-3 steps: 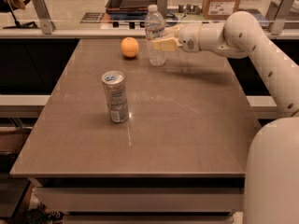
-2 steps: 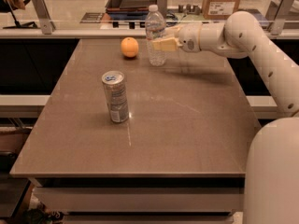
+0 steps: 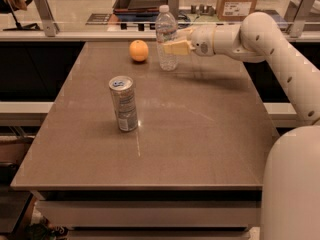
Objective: Move water bottle near orange
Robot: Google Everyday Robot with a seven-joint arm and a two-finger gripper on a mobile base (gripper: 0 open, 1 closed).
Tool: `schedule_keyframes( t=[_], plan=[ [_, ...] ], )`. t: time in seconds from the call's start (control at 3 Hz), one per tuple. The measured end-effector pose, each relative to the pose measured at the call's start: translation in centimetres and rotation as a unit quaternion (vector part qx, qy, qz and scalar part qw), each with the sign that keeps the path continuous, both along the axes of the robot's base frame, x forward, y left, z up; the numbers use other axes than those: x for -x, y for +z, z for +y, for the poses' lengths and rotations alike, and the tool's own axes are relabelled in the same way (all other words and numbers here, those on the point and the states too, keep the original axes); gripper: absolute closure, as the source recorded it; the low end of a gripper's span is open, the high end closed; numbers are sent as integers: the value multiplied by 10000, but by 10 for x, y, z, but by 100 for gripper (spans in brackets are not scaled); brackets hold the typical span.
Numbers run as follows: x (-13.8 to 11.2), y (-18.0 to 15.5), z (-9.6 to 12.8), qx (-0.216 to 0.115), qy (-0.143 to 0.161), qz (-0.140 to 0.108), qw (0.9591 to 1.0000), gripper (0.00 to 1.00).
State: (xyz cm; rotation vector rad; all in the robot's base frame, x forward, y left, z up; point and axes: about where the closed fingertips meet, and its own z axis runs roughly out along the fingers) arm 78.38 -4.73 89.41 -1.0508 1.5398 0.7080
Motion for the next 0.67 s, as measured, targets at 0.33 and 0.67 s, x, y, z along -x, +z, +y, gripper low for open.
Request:
schedule_keyframes(
  t=[0.33, 0.67],
  plan=[
    [0, 0, 0, 0, 0, 0, 10000, 82],
    [0, 0, 0, 0, 1, 0, 10000, 57]
  ],
)
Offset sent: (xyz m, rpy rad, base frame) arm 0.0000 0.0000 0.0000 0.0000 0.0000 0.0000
